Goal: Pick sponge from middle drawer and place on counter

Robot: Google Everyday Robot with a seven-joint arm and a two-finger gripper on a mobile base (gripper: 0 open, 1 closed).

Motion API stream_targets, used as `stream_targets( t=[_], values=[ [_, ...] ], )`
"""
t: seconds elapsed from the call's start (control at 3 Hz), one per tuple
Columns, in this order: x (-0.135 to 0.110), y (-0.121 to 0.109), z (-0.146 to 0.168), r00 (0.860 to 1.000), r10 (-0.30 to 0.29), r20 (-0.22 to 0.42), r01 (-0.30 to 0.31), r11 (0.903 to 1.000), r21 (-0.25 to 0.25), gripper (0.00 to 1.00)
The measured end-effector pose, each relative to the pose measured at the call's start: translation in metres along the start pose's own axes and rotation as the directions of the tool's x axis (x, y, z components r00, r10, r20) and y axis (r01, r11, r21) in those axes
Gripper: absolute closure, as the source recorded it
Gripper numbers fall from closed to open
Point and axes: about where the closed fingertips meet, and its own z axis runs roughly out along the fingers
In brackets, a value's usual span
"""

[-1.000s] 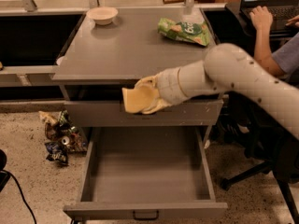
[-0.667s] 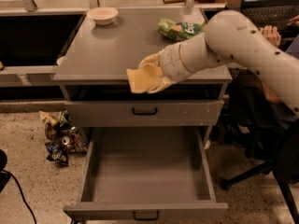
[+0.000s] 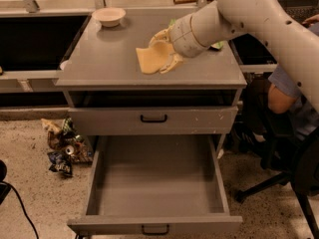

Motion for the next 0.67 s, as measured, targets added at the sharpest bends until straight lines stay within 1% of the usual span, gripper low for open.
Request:
stream_targets(
  t=[0.33,0.67],
  values=[
    [0.0,0.0,0.0,1.0,0.001,0.0,-0.001,1.0,0.0,1.0],
    [0.003,-0.014,0.016,1.0,0.014,0.025,-0.015,0.9997,0.021,1.0]
  ],
)
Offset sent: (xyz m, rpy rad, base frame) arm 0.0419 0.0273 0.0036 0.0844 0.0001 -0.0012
